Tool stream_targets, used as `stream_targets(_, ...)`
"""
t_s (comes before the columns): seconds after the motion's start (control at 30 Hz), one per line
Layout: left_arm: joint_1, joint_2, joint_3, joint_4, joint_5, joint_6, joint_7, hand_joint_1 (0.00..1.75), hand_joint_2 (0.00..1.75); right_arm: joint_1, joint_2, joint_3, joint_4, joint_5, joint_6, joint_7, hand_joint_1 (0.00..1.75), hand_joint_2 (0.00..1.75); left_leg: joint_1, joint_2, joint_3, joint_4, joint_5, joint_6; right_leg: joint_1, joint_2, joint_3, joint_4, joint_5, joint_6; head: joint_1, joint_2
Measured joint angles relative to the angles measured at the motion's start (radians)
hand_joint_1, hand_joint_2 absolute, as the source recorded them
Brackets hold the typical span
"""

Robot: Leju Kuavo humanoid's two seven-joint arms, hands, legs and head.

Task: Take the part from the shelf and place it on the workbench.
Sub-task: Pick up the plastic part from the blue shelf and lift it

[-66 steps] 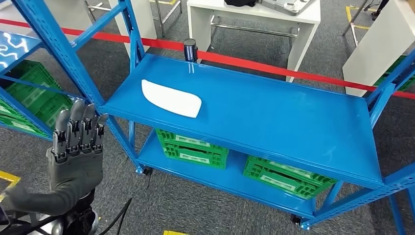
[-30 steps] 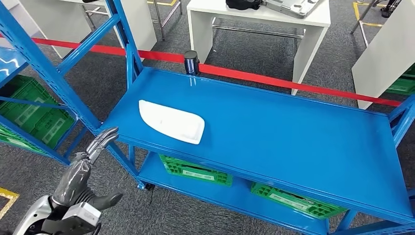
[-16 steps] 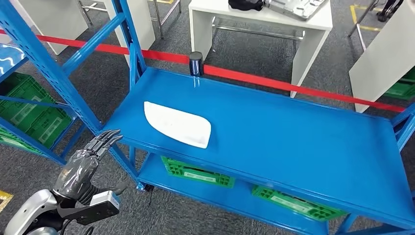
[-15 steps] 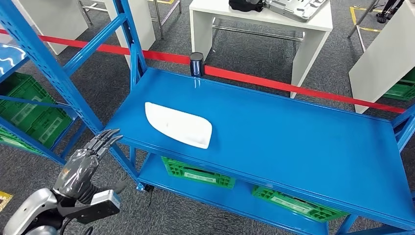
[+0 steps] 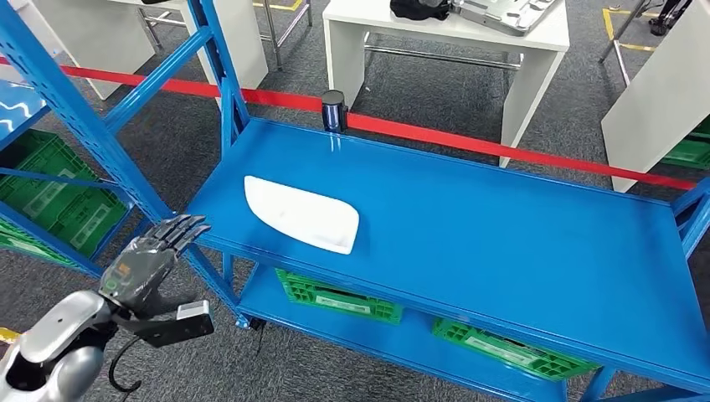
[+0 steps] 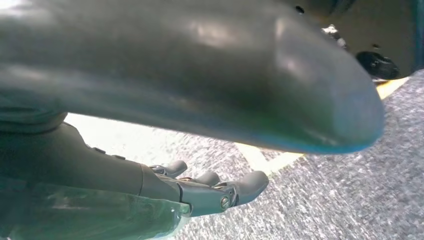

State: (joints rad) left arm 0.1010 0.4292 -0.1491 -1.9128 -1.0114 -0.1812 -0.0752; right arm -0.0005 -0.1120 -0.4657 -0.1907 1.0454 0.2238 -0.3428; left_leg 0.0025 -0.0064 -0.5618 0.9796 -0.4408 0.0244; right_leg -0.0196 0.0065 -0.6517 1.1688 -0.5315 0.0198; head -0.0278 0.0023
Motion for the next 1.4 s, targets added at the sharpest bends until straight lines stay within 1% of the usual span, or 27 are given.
stream_targets(0.07, -0.049, 0.029, -0.016, 0.057, -0.038, -0.002, -0.01, 0.0, 1.75, -0.011, -0.003, 0.013, 0.0, 0.014, 0.008, 0.003, 0.0, 0.0, -0.004, 0.0, -0.003, 0.01, -0.007, -0.01, 0.001, -0.002, 0.056, -0.125, 0.051, -0.003, -0.001, 0.0)
stream_targets(0.1, -0.099, 0.051, -0.038, 0.107, -0.059, -0.004, -0.018, 0.0, 1.75, -0.02, -0.004, 0.025, -0.004, 0.022, 0.016, 0.01, 0.0, 0.0, -0.004, 0.0, -0.008, 0.022, -0.015, -0.02, 0.0, -0.002, 0.074, -0.162, 0.067, -0.013, -0.001, 0.0)
stream_targets(0.17, -0.202, 0.089, -0.093, 0.214, -0.084, -0.006, -0.028, 0.0, 1.75, -0.036, -0.003, 0.051, -0.016, 0.032, 0.031, 0.026, 0.0, 0.0, 0.001, 0.001, -0.085, 0.179, -0.085, -0.039, -0.001, -0.001, 0.076, -0.162, 0.073, -0.032, -0.004, 0.0)
stream_targets(0.23, -0.261, 0.106, -0.133, 0.281, -0.096, -0.008, -0.028, 0.0, 1.75, -0.042, -0.002, 0.069, -0.025, 0.037, 0.037, 0.033, 0.0, 0.0, 0.005, 0.002, -0.155, 0.317, -0.13, -0.049, 0.0, 0.0, 0.078, -0.161, 0.073, -0.04, -0.005, 0.0)
stream_targets(0.27, -0.27, 0.107, -0.141, 0.293, -0.102, -0.008, -0.023, 0.0, 1.75, -0.043, -0.002, 0.073, -0.027, 0.039, 0.038, 0.033, 0.0, 0.0, 0.005, 0.002, -0.144, 0.286, -0.103, -0.046, 0.001, 0.001, 0.079, -0.161, 0.073, -0.04, -0.005, 0.0)
stream_targets(0.33, -0.296, 0.107, -0.156, 0.315, -0.12, -0.003, -0.011, 0.0, 1.75, -0.045, 0.0, 0.085, -0.033, 0.043, 0.043, 0.033, 0.0, 0.0, 0.003, 0.001, -0.08, 0.144, -0.031, -0.031, 0.004, 0.003, 0.081, -0.162, 0.072, -0.04, -0.004, 0.0)
stream_targets(0.37, -0.311, 0.105, -0.164, 0.327, -0.13, 0.002, -0.006, 0.0, 1.75, -0.049, 0.002, 0.091, -0.036, 0.045, 0.047, 0.033, 0.0, 0.0, 0.0, 0.002, -0.049, 0.079, -0.008, -0.023, 0.006, 0.003, 0.08, -0.163, 0.073, -0.039, -0.004, 0.0)
stream_targets(0.4, -0.325, 0.102, -0.171, 0.339, -0.137, 0.007, -0.003, 0.0, 1.75, -0.052, 0.003, 0.097, -0.038, 0.046, 0.052, 0.033, 0.0, 0.0, -0.004, 0.002, -0.03, 0.039, 0.001, -0.016, 0.007, 0.003, 0.077, -0.163, 0.074, -0.037, -0.004, 0.0)
stream_targets(0.47, -0.347, 0.092, -0.186, 0.365, -0.148, 0.014, 0.0, 0.0, 1.75, -0.057, 0.006, 0.108, -0.042, 0.046, 0.061, 0.036, 0.0, 0.0, -0.01, 0.003, -0.021, 0.019, 0.0, -0.01, 0.008, 0.003, 0.073, -0.166, 0.077, -0.031, -0.004, 0.0)
stream_targets(0.53, -0.366, 0.076, -0.202, 0.388, -0.154, 0.016, 0.0, 0.0, 1.75, -0.06, 0.007, 0.119, -0.046, 0.046, 0.067, 0.038, 0.0, 0.0, -0.006, 0.005, -0.014, 0.002, 0.01, -0.002, 0.008, 0.002, 0.069, -0.162, 0.074, -0.024, -0.004, 0.0)
stream_targets(0.6, -0.385, 0.052, -0.218, 0.408, -0.158, 0.017, 0.002, 0.0, 1.75, -0.063, 0.008, 0.127, -0.05, 0.044, 0.07, 0.041, 0.0, 0.0, -0.001, 0.006, -0.006, -0.015, 0.02, 0.006, 0.009, 0.001, 0.036, -0.096, 0.042, -0.025, -0.002, 0.0)
stream_targets(0.67, -0.396, 0.024, -0.233, 0.427, -0.169, 0.021, 0.01, 0.0, 1.75, -0.065, 0.006, 0.136, -0.051, 0.041, 0.071, 0.044, 0.0, 0.0, -0.003, 0.007, -0.006, -0.017, 0.022, 0.009, 0.008, 0.001, -0.033, 0.042, -0.011, -0.029, -0.002, 0.0)
stream_targets(0.7, -0.396, 0.011, -0.241, 0.436, -0.177, 0.024, 0.016, 0.0, 1.75, -0.065, 0.006, 0.14, -0.051, 0.039, 0.071, 0.045, 0.0, 0.0, -0.003, 0.007, -0.006, -0.017, 0.021, 0.009, 0.007, 0.0, -0.063, 0.099, -0.028, -0.026, -0.002, 0.0)
stream_targets(0.73, -0.397, -0.002, -0.247, 0.446, -0.187, 0.029, 0.022, 0.0, 1.75, -0.065, 0.005, 0.144, -0.052, 0.036, 0.071, 0.046, 0.0, 0.0, -0.003, 0.007, -0.007, -0.016, 0.021, 0.009, 0.006, 0.0, -0.078, 0.123, -0.03, -0.02, -0.002, 0.0)
stream_targets(0.77, -0.4, -0.014, -0.254, 0.455, -0.197, 0.033, 0.026, 0.0, 1.75, -0.064, 0.005, 0.147, -0.052, 0.033, 0.071, 0.047, 0.0, 0.0, -0.003, 0.006, -0.007, -0.015, 0.021, 0.009, 0.005, 0.0, -0.071, 0.103, -0.015, -0.012, -0.002, 0.0)
stream_targets(0.83, -0.411, -0.038, -0.264, 0.475, -0.214, 0.04, 0.03, 0.0, 1.75, -0.066, 0.004, 0.155, -0.052, 0.025, 0.072, 0.048, 0.0, 0.0, -0.002, 0.005, -0.007, -0.009, 0.017, 0.004, 0.001, -0.003, -0.007, -0.037, 0.043, 0.004, -0.002, 0.0)
stream_targets(0.9, -0.431, -0.058, -0.273, 0.495, -0.229, 0.045, 0.031, 0.0, 1.75, -0.068, 0.004, 0.162, -0.053, 0.018, 0.071, 0.051, 0.0, 0.0, -0.007, 0.003, -0.012, 0.002, 0.01, -0.005, 0.001, -0.005, 0.051, -0.151, 0.082, -0.001, -0.003, 0.0)
stream_targets(0.97, -0.451, -0.077, -0.28, 0.515, -0.243, 0.047, 0.032, 0.0, 1.75, -0.069, 0.004, 0.168, -0.055, 0.014, 0.071, 0.054, 0.0, 0.0, -0.01, 0.002, -0.015, 0.008, 0.006, -0.012, 0.004, -0.005, 0.061, -0.169, 0.089, -0.014, -0.004, 0.0)
stream_targets(1.07, -0.478, -0.106, -0.291, 0.544, -0.262, 0.049, 0.033, 0.0, 1.75, -0.072, 0.007, 0.177, -0.058, 0.007, 0.075, 0.059, 0.0, 0.0, -0.006, 0.004, -0.029, 0.036, -0.014, -0.024, -0.003, -0.003, 0.063, -0.171, 0.093, -0.029, -0.005, 0.0)
stream_targets(1.1, -0.489, -0.116, -0.295, 0.556, -0.269, 0.051, 0.033, 0.0, 1.75, -0.073, 0.008, 0.181, -0.06, 0.003, 0.076, 0.061, 0.0, 0.0, -0.004, 0.004, -0.048, 0.077, -0.037, -0.03, -0.005, -0.003, 0.064, -0.171, 0.093, -0.033, -0.006, 0.0)
stream_targets(1.17, -0.507, -0.137, -0.302, 0.583, -0.284, 0.055, 0.033, 0.0, 1.75, -0.076, 0.01, 0.187, -0.062, -0.006, 0.08, 0.064, 0.0, 0.0, 0.002, 0.004, -0.111, 0.21, -0.1, -0.04, -0.004, -0.003, 0.064, -0.171, 0.093, -0.037, -0.007, 0.0)
stream_targets(1.2, -0.512, -0.148, -0.305, 0.597, -0.292, 0.057, 0.033, 0.0, 1.75, -0.077, 0.011, 0.19, -0.063, -0.01, 0.082, 0.066, 0.0, 0.0, 0.003, 0.004, -0.144, 0.275, -0.123, -0.043, -0.003, -0.003, 0.064, -0.171, 0.093, -0.038, -0.007, 0.0)
stream_targets(1.23, -0.515, -0.159, -0.309, 0.611, -0.3, 0.059, 0.033, 0.0, 1.75, -0.077, 0.013, 0.192, -0.063, -0.015, 0.086, 0.068, 0.0, 0.0, 0.004, 0.005, -0.162, 0.309, -0.127, -0.043, -0.003, -0.003, 0.064, -0.171, 0.092, -0.038, -0.007, 0.0)
stream_targets(1.27, -0.518, -0.168, -0.312, 0.625, -0.307, 0.061, 0.033, 0.0, 1.75, -0.077, 0.014, 0.194, -0.064, -0.021, 0.088, 0.07, 0.0, 0.0, 0.005, 0.005, -0.163, 0.304, -0.113, -0.042, -0.002, -0.002, 0.065, -0.171, 0.092, -0.038, -0.007, 0.0)
stream_targets(1.3, -0.523, -0.177, -0.316, 0.636, -0.313, 0.063, 0.033, 0.0, 1.75, -0.077, 0.016, 0.195, -0.065, -0.026, 0.09, 0.072, 0.0, 0.0, 0.005, 0.004, -0.142, 0.257, -0.081, -0.038, -0.001, 0.0, 0.066, -0.171, 0.092, -0.038, -0.007, 0.0)
stream_targets(1.33, -0.531, -0.185, -0.32, 0.646, -0.318, 0.065, 0.033, 0.0, 1.75, -0.078, 0.018, 0.196, -0.066, -0.031, 0.091, 0.074, 0.0, 0.0, 0.004, 0.004, -0.107, 0.183, -0.041, -0.031, 0.0, 0.001, 0.068, -0.171, 0.092, -0.038, -0.007, 0.0)
stream_targets(1.4, -0.55, -0.198, -0.325, 0.666, -0.325, 0.069, 0.029, 0.0, 1.75, -0.078, 0.024, 0.201, -0.068, -0.041, 0.091, 0.075, 0.0, 0.0, -0.001, 0.004, -0.045, 0.055, 0.002, -0.017, 0.005, 0.003, 0.067, -0.171, 0.092, -0.036, -0.007, 0.0)
